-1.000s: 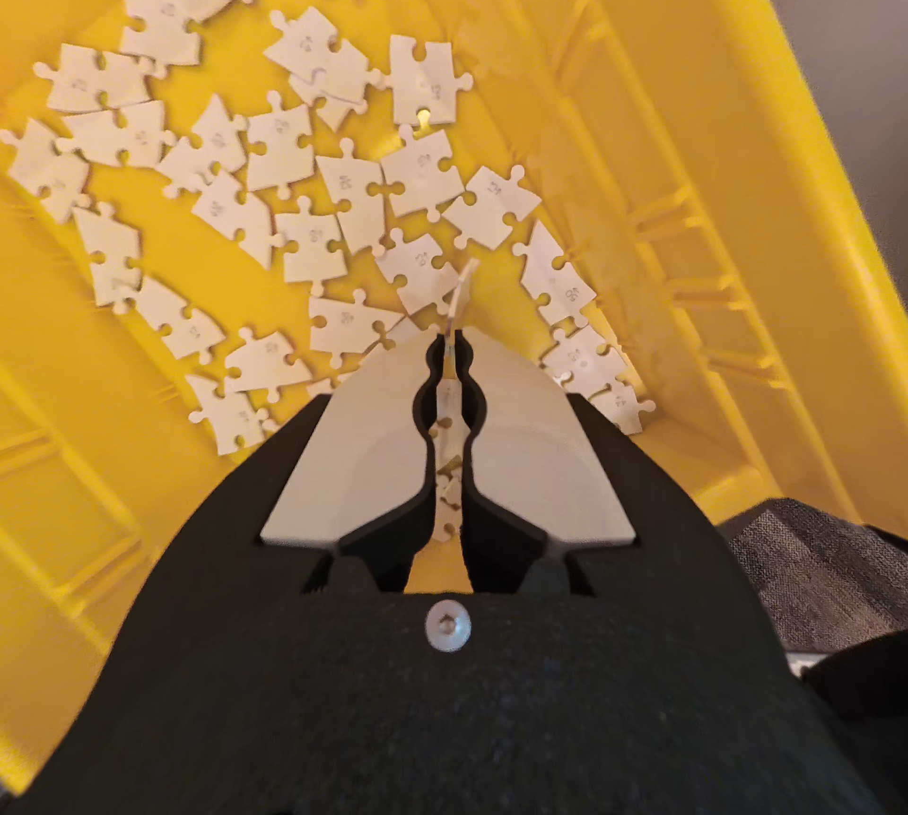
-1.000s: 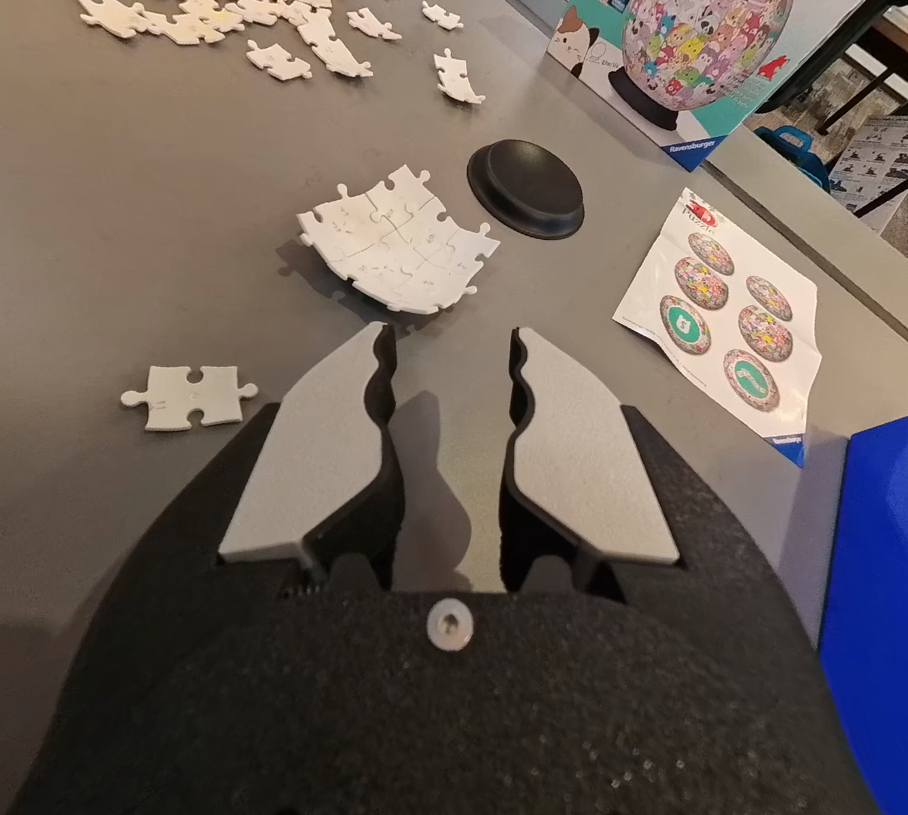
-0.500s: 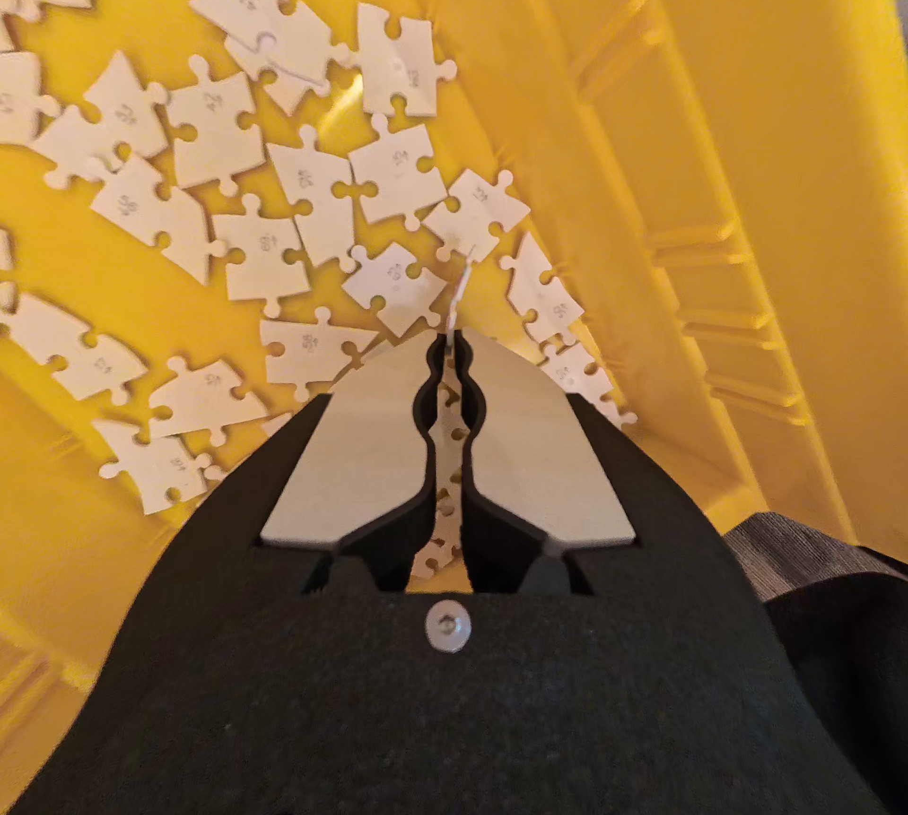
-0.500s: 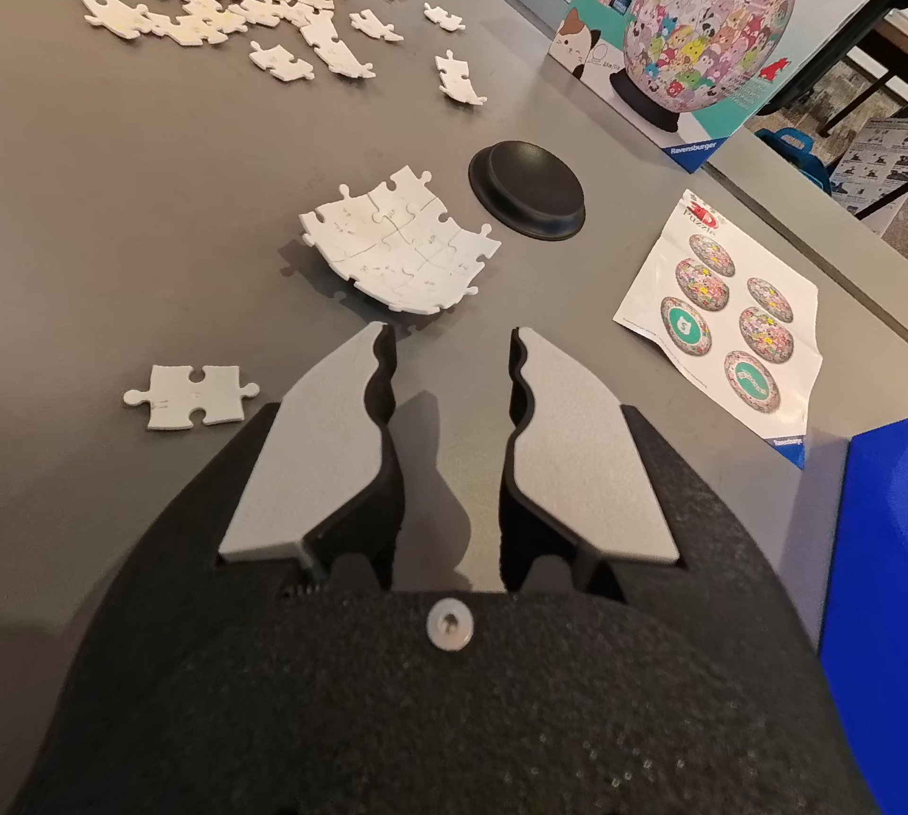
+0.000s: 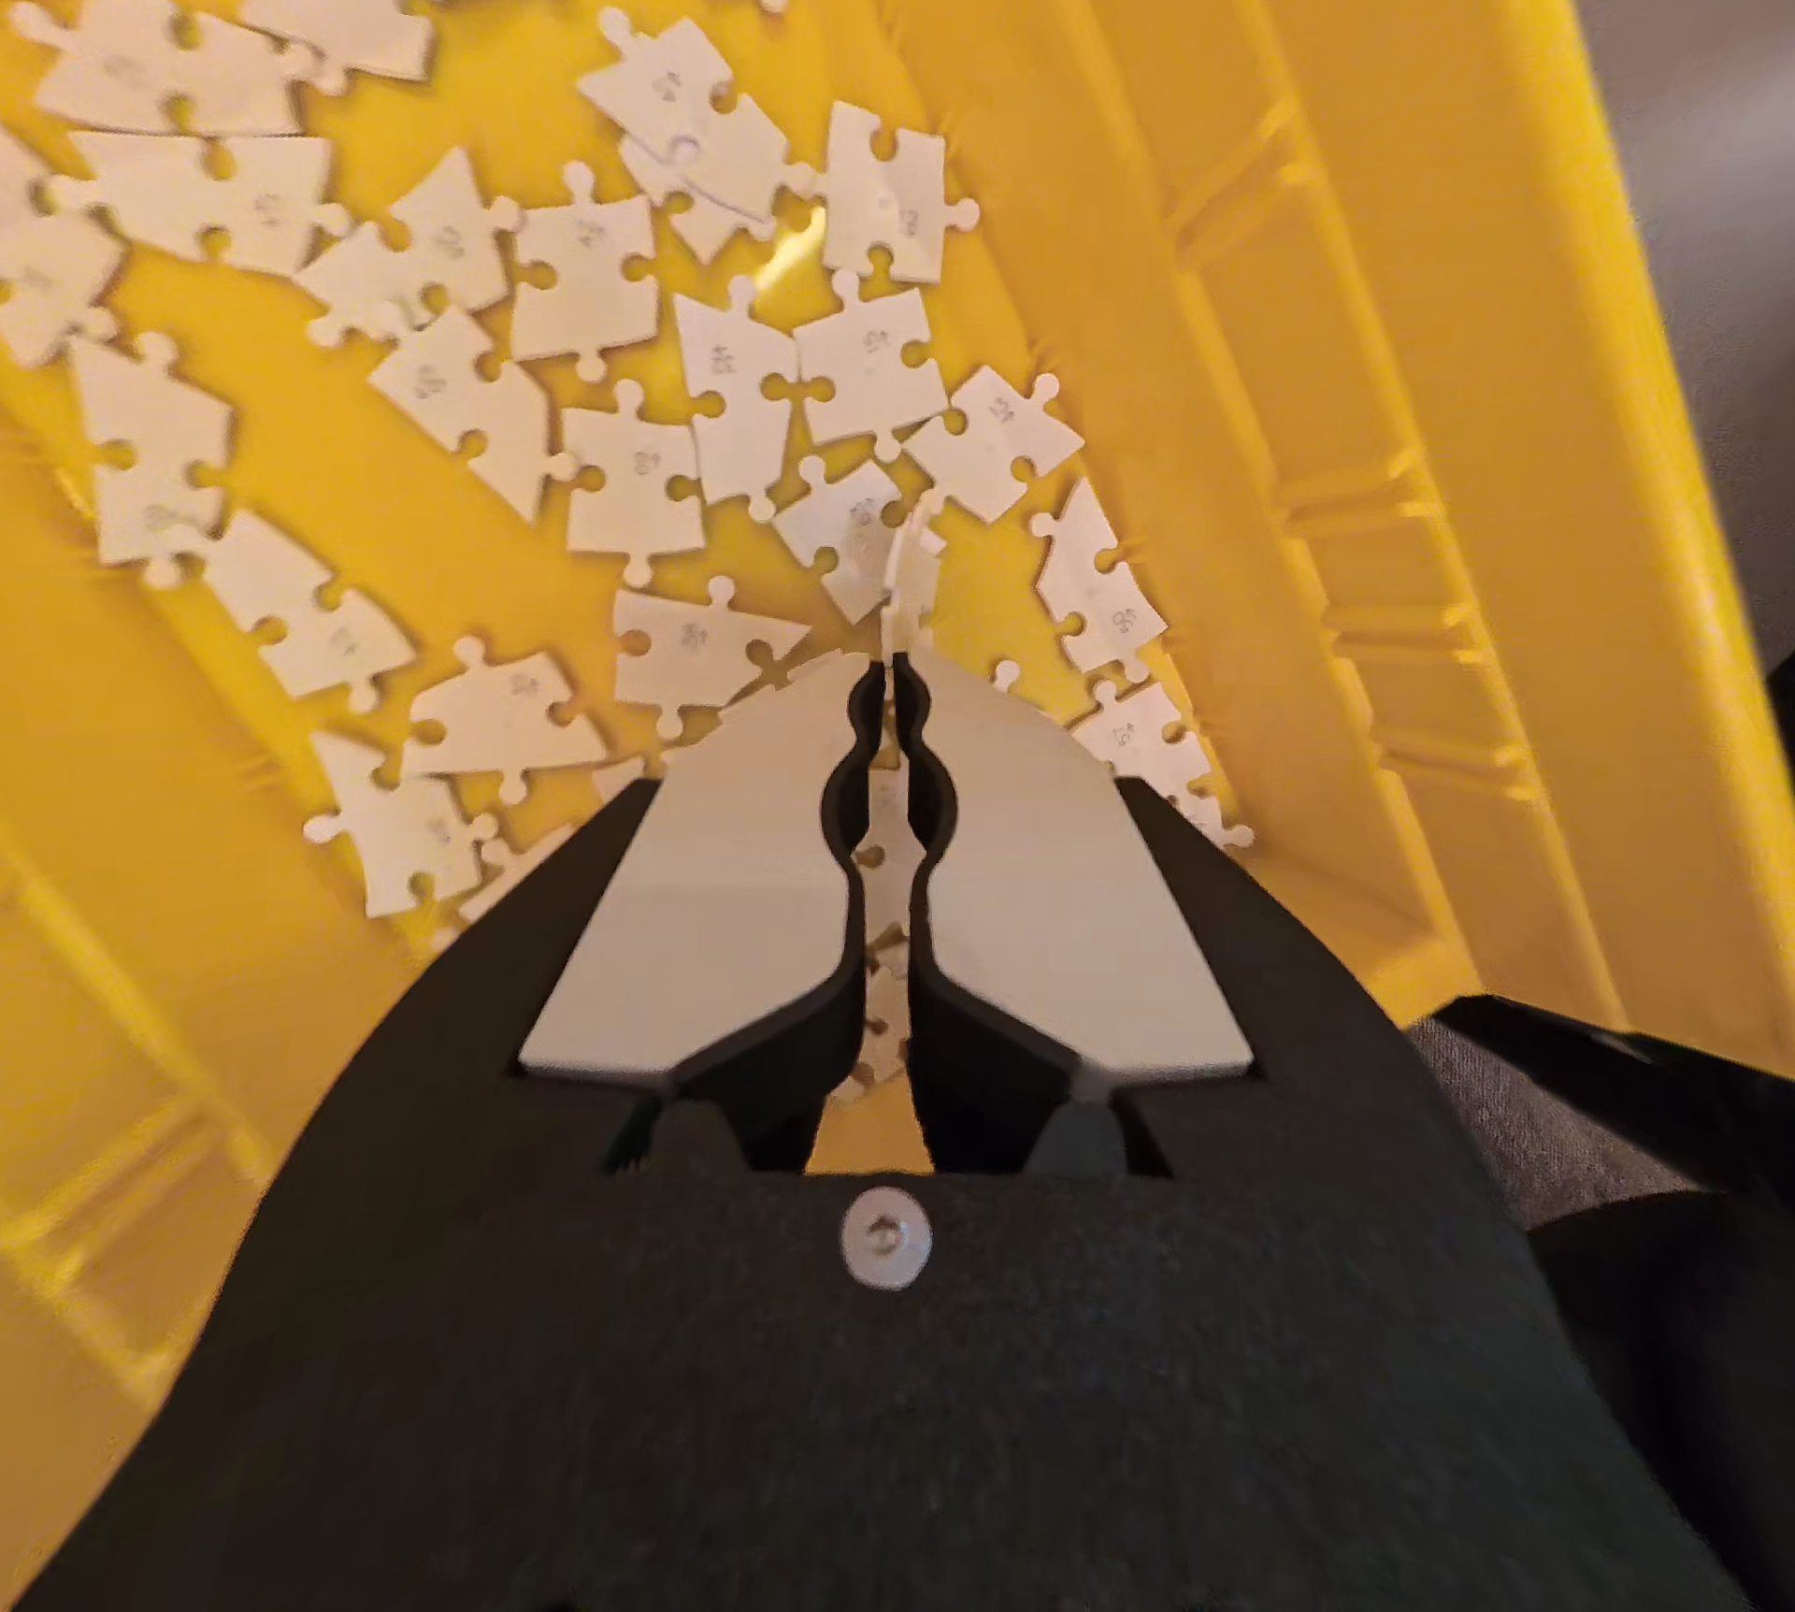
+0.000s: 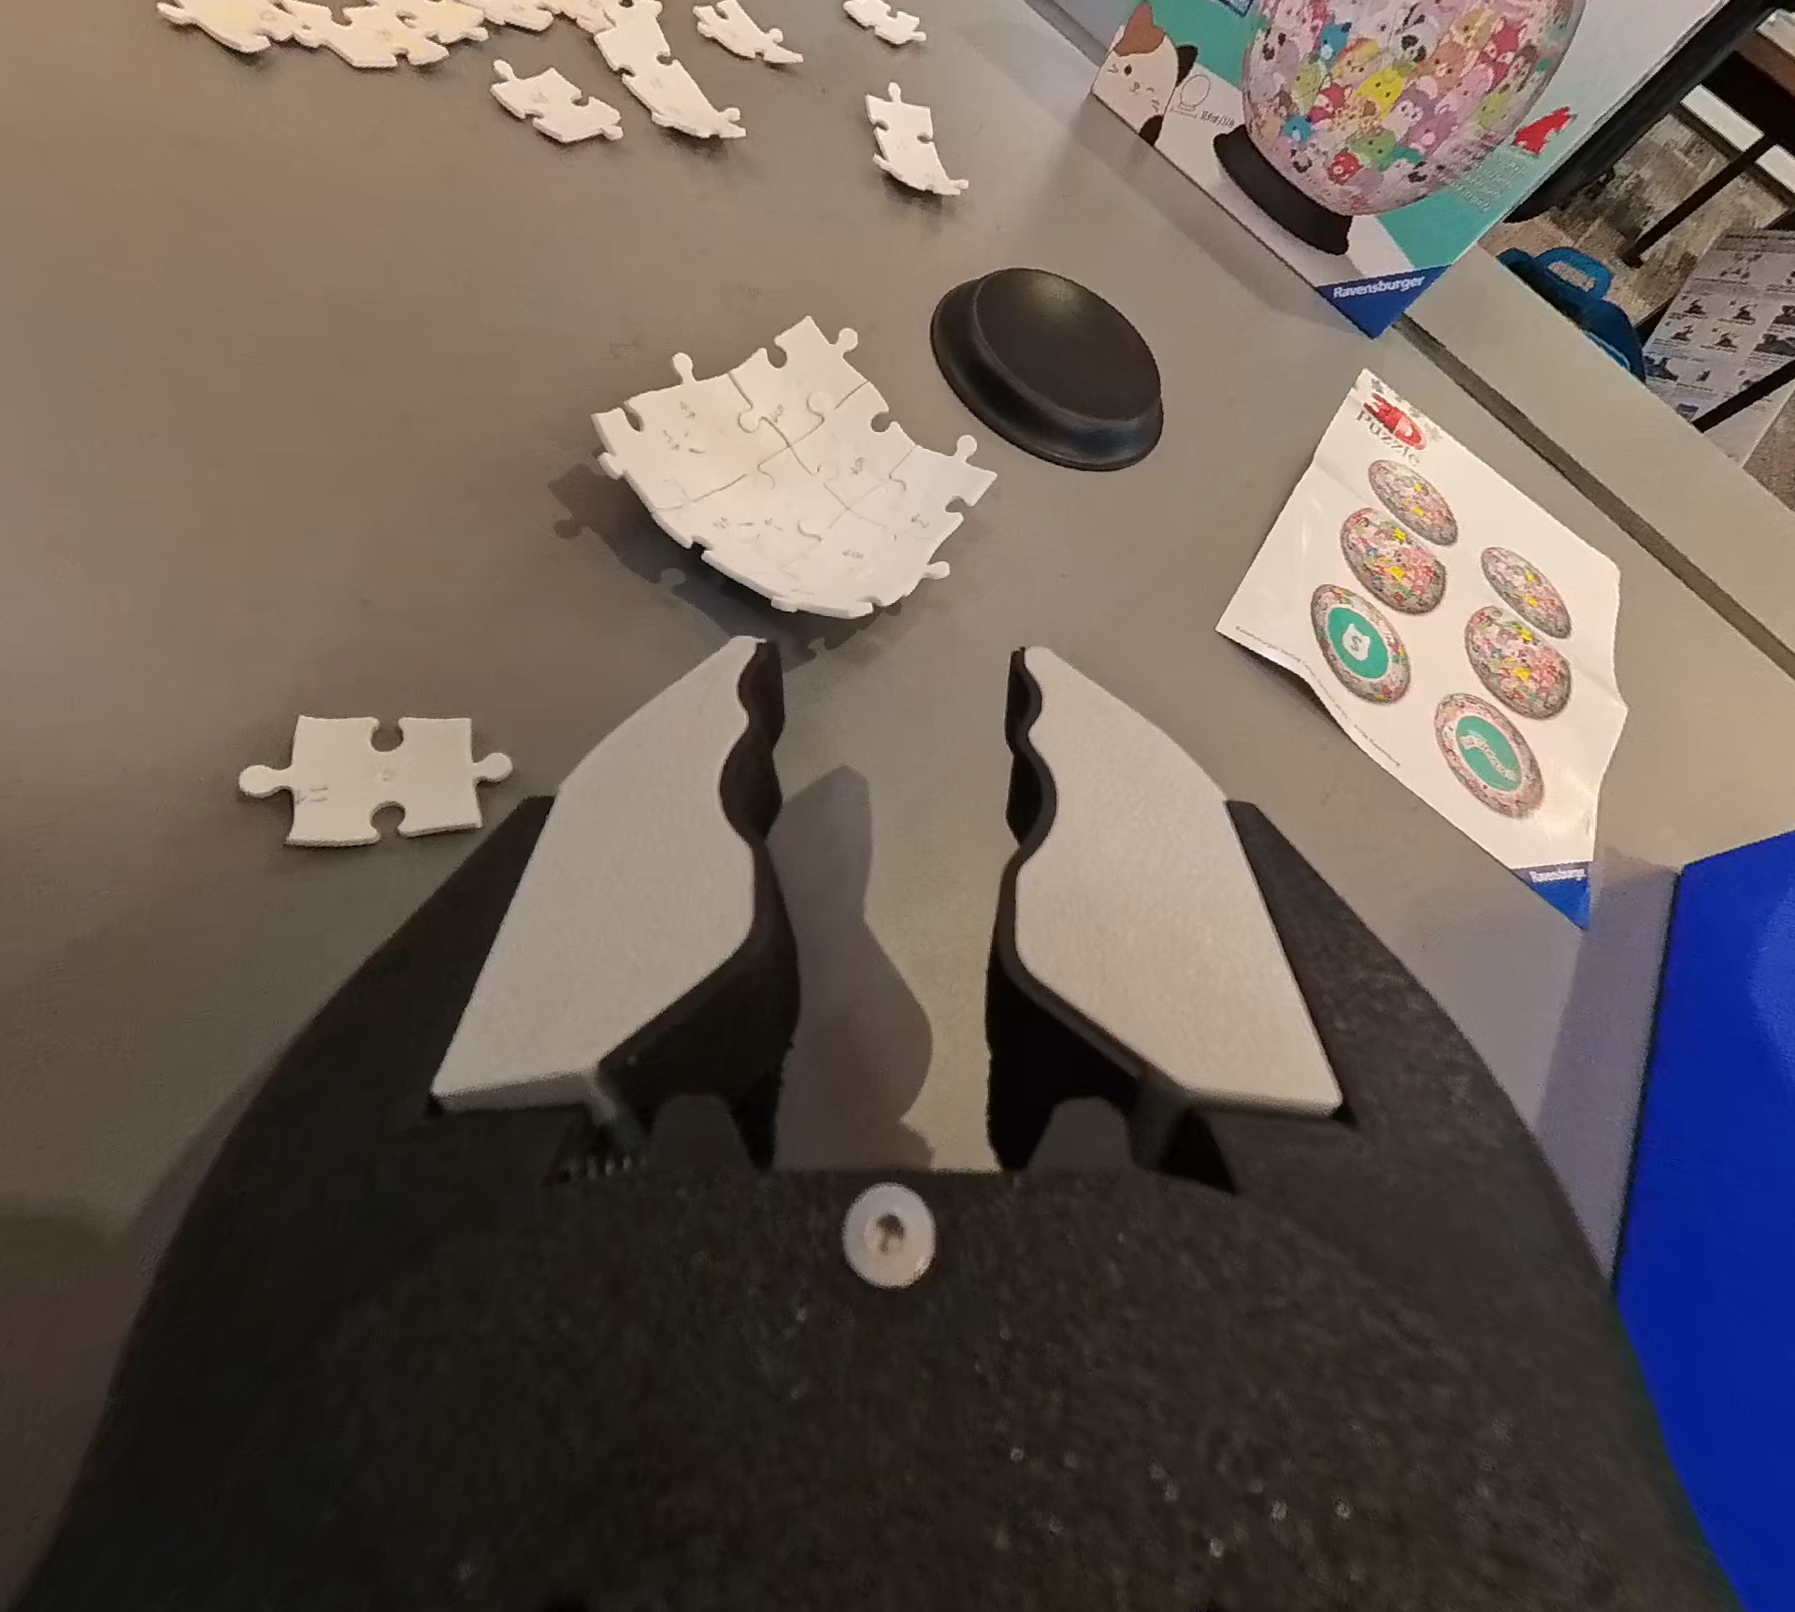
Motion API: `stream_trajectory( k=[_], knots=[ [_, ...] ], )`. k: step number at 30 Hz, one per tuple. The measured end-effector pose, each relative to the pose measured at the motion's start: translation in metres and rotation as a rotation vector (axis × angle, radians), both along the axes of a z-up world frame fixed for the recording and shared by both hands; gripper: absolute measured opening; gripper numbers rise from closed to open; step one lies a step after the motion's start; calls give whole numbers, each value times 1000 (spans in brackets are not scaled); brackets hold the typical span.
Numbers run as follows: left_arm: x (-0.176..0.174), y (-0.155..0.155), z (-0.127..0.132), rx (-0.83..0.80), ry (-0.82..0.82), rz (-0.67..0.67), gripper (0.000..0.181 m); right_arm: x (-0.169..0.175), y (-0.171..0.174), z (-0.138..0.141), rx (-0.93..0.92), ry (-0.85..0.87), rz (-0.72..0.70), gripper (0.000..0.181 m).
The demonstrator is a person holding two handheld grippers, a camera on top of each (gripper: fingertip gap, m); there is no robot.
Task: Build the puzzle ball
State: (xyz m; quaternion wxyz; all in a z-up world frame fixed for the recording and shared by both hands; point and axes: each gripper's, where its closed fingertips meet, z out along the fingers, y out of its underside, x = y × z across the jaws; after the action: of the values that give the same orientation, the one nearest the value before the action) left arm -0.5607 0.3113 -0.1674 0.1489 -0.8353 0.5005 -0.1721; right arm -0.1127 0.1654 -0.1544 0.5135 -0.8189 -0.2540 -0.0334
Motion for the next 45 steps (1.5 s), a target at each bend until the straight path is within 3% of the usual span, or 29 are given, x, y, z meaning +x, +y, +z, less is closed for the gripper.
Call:
stream_trajectory(
  k=[4,12,18,26,33,45],
  knots=[
    [-11,-2,12,45,-43,89,1,0,0,0,0,-1,-1,44],
    [-35,-12,25,44,-179,409,1,0,0,1,7,-2,1,44],
    [-43,-21,35,102,-159,474,1,-1,-1,1,8,-3,6,44],
    [-60,-10,64,212,-143,608,1,-1,-2,2,19,-9,6,43],
    [-80,-15,65,211,-112,736,1,0,-2,3,20,-3,3,43],
    [-90,-27,88,263,-115,789,1,0,-3,3,23,3,6,42]
  ],
)
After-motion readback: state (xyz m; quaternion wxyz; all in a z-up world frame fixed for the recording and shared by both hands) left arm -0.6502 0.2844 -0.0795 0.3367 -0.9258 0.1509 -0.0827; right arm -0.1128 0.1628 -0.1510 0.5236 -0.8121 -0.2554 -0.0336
